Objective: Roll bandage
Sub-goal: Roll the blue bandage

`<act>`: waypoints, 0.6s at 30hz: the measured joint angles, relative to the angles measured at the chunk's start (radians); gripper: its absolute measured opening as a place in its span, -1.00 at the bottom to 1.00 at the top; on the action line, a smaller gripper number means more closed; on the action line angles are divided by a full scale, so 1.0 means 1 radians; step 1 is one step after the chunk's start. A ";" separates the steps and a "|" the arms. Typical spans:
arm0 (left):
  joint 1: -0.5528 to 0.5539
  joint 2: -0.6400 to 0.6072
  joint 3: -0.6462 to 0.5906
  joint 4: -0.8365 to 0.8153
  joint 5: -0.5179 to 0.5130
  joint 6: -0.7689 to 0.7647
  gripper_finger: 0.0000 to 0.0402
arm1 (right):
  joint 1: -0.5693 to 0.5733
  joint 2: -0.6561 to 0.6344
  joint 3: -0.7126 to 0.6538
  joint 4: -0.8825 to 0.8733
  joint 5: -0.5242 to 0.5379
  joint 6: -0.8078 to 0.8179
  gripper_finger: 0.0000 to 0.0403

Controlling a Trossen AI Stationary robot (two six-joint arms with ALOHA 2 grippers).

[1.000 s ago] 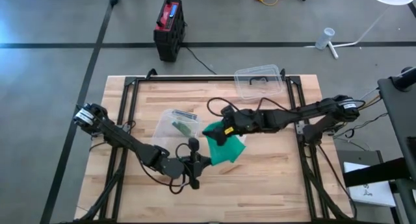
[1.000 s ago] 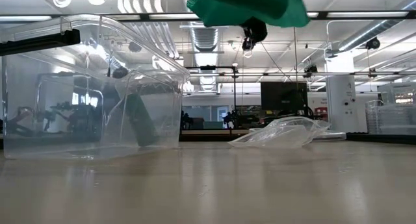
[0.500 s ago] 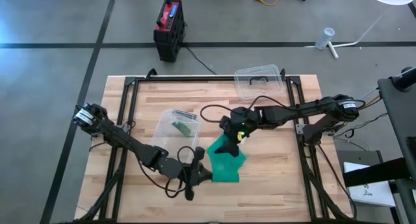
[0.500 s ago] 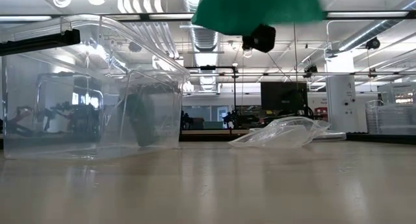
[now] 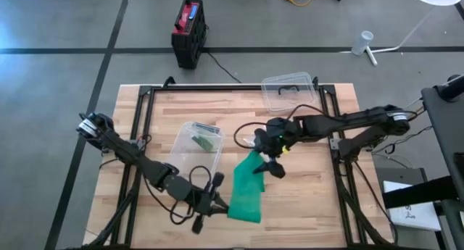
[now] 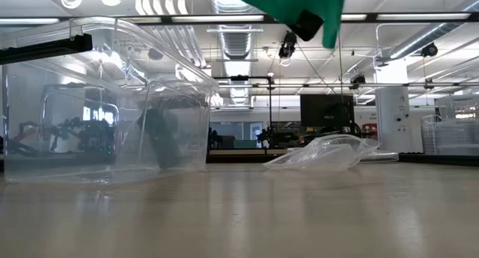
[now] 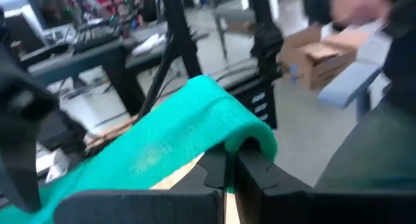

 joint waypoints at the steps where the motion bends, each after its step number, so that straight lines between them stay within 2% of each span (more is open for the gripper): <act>1: -0.002 -0.005 0.000 0.013 0.012 -0.007 -1.00 | 0.000 -0.008 -0.004 -0.024 -0.002 -0.012 0.43; 3: -0.005 -0.021 0.000 0.015 0.017 -0.020 -1.00 | 0.000 -0.023 -0.013 -0.077 -0.042 -0.036 0.44; 7: -0.005 -0.052 0.000 0.031 0.018 -0.030 -1.00 | 0.001 -0.027 -0.036 -0.171 -0.189 -0.088 0.49; 12: 0.004 -0.070 0.000 0.144 0.018 -0.016 -1.00 | -0.001 -0.026 -0.086 -0.235 -0.242 -0.199 0.51; 14: 0.015 -0.074 0.000 0.197 0.017 -0.025 -1.00 | -0.005 -0.039 -0.112 -0.233 -0.206 -0.242 0.50; 18: 0.040 -0.100 -0.001 0.319 -0.018 -0.038 -1.00 | 0.000 -0.127 -0.172 -0.187 0.014 -0.317 0.43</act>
